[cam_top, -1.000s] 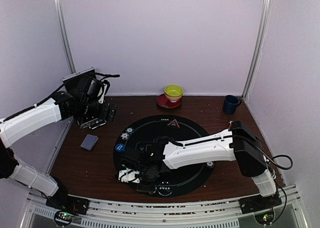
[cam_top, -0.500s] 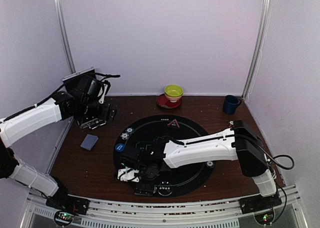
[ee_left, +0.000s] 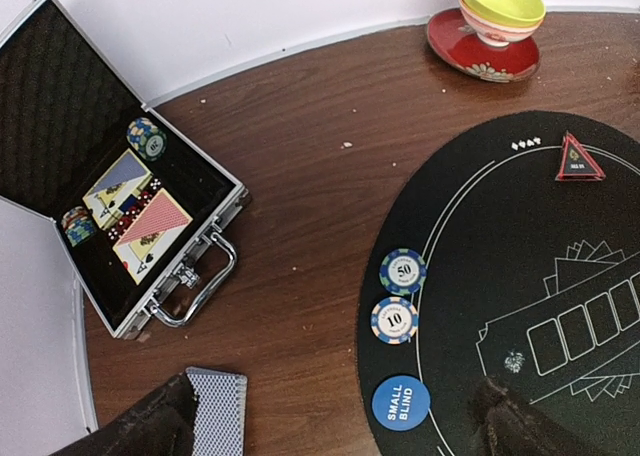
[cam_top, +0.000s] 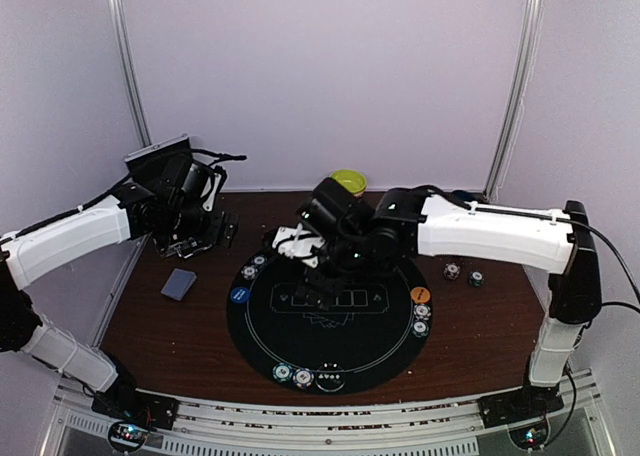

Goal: Distribute texas hold em gaming equipment
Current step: Place the poker chips pile in the dealer area, then pick up the pile of poker chips from the pile of poker chips.

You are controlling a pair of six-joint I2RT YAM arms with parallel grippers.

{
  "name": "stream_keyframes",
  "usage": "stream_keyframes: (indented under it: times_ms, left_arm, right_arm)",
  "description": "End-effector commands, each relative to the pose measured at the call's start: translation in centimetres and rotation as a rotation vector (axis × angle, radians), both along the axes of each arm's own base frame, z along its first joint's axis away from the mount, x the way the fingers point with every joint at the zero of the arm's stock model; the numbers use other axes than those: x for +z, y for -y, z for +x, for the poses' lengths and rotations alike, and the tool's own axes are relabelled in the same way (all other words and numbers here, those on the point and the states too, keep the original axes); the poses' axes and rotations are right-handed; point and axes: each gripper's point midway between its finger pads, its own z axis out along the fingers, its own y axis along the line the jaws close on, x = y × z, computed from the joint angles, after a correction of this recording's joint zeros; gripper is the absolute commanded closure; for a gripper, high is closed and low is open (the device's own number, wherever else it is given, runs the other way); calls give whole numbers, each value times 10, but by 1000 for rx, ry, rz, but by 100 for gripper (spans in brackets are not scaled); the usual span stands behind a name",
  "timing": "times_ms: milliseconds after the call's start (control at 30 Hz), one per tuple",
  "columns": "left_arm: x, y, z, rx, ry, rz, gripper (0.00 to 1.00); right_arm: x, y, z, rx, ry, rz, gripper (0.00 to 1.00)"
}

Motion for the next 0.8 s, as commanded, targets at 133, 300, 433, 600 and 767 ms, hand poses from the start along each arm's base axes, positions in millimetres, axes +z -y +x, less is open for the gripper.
stream_keyframes:
  times_ms: [133,300,433,600,767]
  left_arm:
    - [-3,18,3,-79,-3,-59,2]
    - [-6,27,-1,-121,-24,-92,2]
    - [-14,46,-10,-181,-82,-175,2]
    - [-31,62,-29,-221,-149,-167,2]
    - [-59,59,-46,-240,-214,-109,2]
  right_arm:
    - [17,140,127,-430,23,50,0]
    - [4,240,178,-701,-23,65,0]
    - [-7,316,198,-891,-44,88,0]
    - [-26,371,206,-1031,-69,80,1]
    - [-50,395,206,-1094,-88,49,2]
